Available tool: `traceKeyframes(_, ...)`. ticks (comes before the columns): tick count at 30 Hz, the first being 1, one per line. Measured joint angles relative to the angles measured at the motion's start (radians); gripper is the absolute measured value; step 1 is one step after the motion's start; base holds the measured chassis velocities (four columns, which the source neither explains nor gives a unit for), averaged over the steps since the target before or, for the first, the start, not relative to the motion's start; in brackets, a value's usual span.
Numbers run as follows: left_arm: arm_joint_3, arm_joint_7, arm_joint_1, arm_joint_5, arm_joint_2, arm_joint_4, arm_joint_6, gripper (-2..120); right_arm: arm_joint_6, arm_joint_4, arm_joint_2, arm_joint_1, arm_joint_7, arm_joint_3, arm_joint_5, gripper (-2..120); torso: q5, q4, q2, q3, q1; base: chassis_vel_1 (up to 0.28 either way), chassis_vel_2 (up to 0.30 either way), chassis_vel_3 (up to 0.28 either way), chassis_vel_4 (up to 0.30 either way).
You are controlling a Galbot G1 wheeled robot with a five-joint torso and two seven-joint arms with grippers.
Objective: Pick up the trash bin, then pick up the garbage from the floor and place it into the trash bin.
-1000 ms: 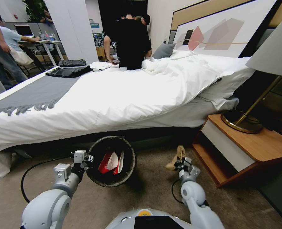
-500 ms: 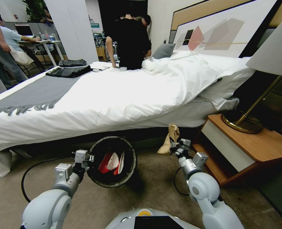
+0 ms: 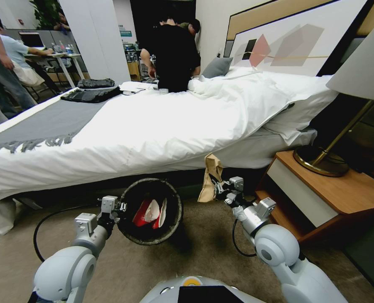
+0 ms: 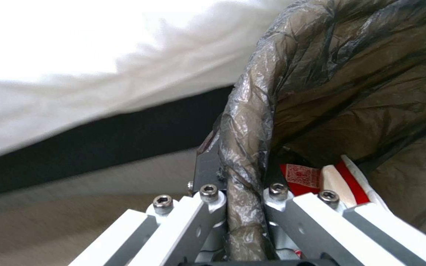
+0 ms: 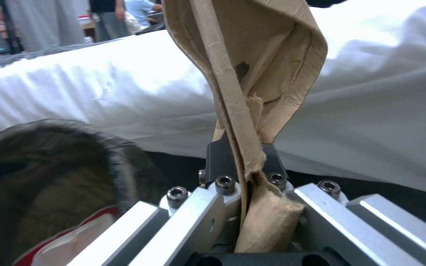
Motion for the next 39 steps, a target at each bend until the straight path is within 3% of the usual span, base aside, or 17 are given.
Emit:
traceKeyframes(8,-0.001,0.003,-0.008,0.006,-0.003,-0.004,0.0,1,-0.005,0.041,-0.021,0.012,-0.038,-0.037,0.003,0,0.0001,0.0,0.0,0.0,0.0,0.0,0.0,0.0,0.0)
traceKeyframes(17,0.018,0.008,-0.057,0.026,-0.06,0.016,0.001,1,0.008,0.037,-0.043,0.032,-0.101,-0.081,-0.031,0,-0.0002,0.0,0.0,0.0,0.0,0.0,0.0,0.0,0.0)
traceKeyframes(28,0.04,0.009,-0.084,0.03,-0.049,0.026,0.008,1,-0.006,-0.021,-0.031,0.18,-0.082,-0.307,-0.057,0,-0.0001,0.0001,0.0,0.0,0.0,0.0,0.0,0.0,0.0)
traceKeyframes(39,0.05,0.01,-0.1,0.033,-0.048,0.038,0.009,1,-0.016,-0.076,-0.023,0.284,-0.034,-0.439,-0.048,0,-0.0002,0.0,0.0,0.0,0.0,0.0,0.0,0.0,0.0)
